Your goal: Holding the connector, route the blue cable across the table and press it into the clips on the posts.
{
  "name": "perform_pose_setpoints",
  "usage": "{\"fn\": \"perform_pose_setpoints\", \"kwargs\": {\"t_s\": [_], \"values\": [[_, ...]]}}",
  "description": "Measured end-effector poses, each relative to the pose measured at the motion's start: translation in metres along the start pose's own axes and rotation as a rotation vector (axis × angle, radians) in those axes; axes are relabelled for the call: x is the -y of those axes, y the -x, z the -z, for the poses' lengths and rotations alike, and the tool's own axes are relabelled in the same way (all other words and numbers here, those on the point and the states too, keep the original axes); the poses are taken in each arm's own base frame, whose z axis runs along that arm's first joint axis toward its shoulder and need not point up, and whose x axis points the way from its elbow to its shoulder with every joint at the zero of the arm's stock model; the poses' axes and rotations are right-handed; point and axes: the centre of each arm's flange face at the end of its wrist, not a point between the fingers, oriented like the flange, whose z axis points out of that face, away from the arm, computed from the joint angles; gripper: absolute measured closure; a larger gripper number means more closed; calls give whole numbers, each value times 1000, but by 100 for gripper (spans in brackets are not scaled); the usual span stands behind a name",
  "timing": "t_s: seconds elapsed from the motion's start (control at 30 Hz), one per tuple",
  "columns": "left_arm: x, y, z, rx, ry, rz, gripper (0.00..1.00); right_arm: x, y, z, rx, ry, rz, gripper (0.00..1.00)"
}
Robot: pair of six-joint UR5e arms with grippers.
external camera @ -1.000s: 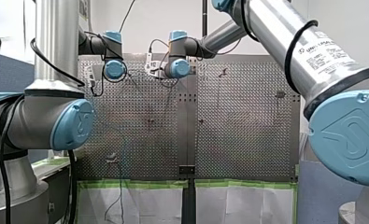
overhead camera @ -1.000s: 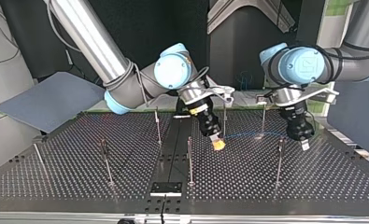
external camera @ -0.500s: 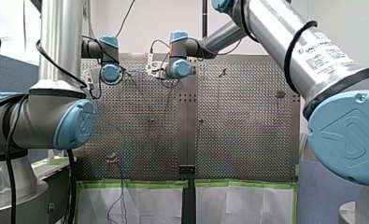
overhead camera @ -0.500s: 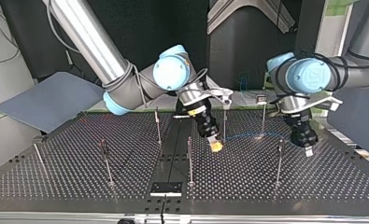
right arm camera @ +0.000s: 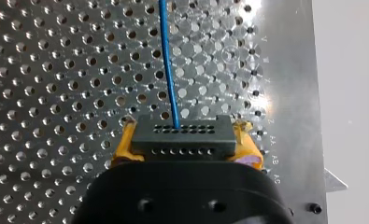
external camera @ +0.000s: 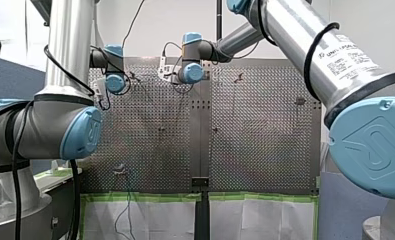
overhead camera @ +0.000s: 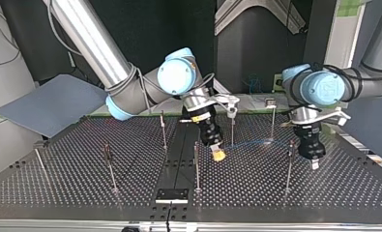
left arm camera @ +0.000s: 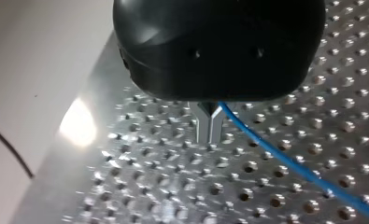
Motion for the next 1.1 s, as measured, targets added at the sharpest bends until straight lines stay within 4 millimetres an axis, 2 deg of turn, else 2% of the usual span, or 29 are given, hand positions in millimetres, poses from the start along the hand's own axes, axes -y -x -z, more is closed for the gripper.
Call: {"fn": "perform_pose_setpoints", "kwargs": {"t_s": [0.2, 0.47, 0.73, 0.8, 0.87, 0.9, 0.97, 1.0, 1.03, 1.1], "values": [[-6, -3, -6, -1, -4, 7, 100, -2, 0, 0, -3, 21, 1, 100], [-16, -2, -5, -15, 55, 0, 100, -2, 1, 0, -2, 20, 5, 100], [-17, -7, 4, -67, 74, 7, 100, -2, -1, -1, -6, 21, 9, 100], [-19, -7, 8, -79, 81, 17, 96, -1, -3, -1, -10, 26, 13, 100], [-21, -5, 14, -81, 87, 33, 81, 0, -6, -2, -15, 34, 16, 100], [-22, -4, 16, -79, 88, 41, 81, 0, -7, -2, -18, 38, 17, 100], [-22, 0, 22, -67, 87, 61, 49, 0, -8, -2, -22, 45, 18, 100], [-23, 2, 25, -57, 88, 72, 49, 0, -9, -2, -23, 47, 18, 100], [-23, 4, 27, -50, 89, 80, 38, 1, -10, -2, -24, 48, 18, 100], [-24, 7, 31, -34, 94, 96, 38, 2, -10, -2, -25, 48, 18, 100]]}}
